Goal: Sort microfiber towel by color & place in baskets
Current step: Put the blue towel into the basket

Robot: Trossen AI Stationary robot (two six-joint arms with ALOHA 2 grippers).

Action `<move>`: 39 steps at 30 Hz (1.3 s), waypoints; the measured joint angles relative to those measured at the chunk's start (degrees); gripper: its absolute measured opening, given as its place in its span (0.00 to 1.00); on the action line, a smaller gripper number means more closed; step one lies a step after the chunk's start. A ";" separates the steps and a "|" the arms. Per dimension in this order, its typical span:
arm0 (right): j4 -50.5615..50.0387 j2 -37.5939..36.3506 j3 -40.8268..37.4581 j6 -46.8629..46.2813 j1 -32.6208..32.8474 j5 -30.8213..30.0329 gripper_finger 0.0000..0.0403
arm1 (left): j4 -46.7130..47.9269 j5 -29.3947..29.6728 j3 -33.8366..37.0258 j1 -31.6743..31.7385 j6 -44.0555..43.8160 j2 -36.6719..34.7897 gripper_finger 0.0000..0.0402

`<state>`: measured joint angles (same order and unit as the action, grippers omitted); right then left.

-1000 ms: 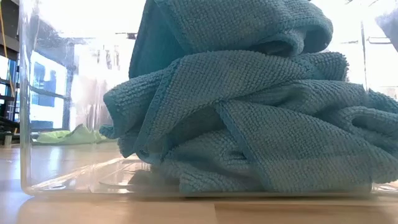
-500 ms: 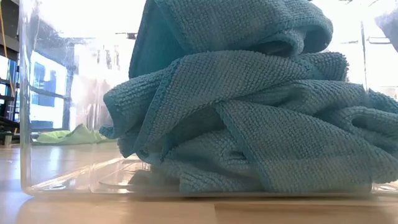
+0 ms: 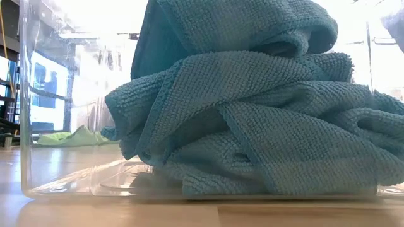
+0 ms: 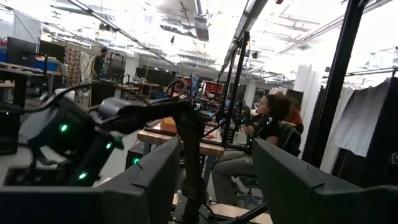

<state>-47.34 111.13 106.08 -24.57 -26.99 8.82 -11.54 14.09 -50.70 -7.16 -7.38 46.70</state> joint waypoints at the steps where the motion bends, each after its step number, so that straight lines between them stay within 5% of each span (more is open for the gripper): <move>1: -1.54 -0.16 1.04 3.31 0.68 1.12 0.49 | 0.01 0.00 0.00 0.01 0.02 0.00 0.47; 7: -9.96 -5.16 1.47 15.20 8.41 4.02 0.49 | 0.38 0.00 0.00 0.02 0.04 0.00 0.47; 11: -10.60 -13.53 -8.78 16.89 15.81 -3.63 0.49 | 1.41 0.08 0.00 0.00 0.05 0.00 0.47; 20: 5.95 -42.29 -43.30 -8.04 31.19 -9.42 0.49 | 3.76 0.35 0.00 0.00 0.09 0.00 0.47; 26: 13.85 -53.99 -54.96 -18.73 38.81 -12.01 0.49 | 4.49 0.33 0.00 0.02 -0.07 0.00 0.47; 34: 12.44 -56.20 -54.80 -25.40 43.45 -5.95 0.49 | 4.51 0.31 0.00 0.02 -0.06 0.00 0.47; 39: 6.82 -51.49 -52.24 -34.04 54.84 -1.46 0.49 | 4.73 0.38 0.00 0.01 -0.08 0.00 0.47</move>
<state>-40.53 59.63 53.83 -58.61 27.85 7.35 -6.81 14.47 -50.70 -7.15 -7.45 46.70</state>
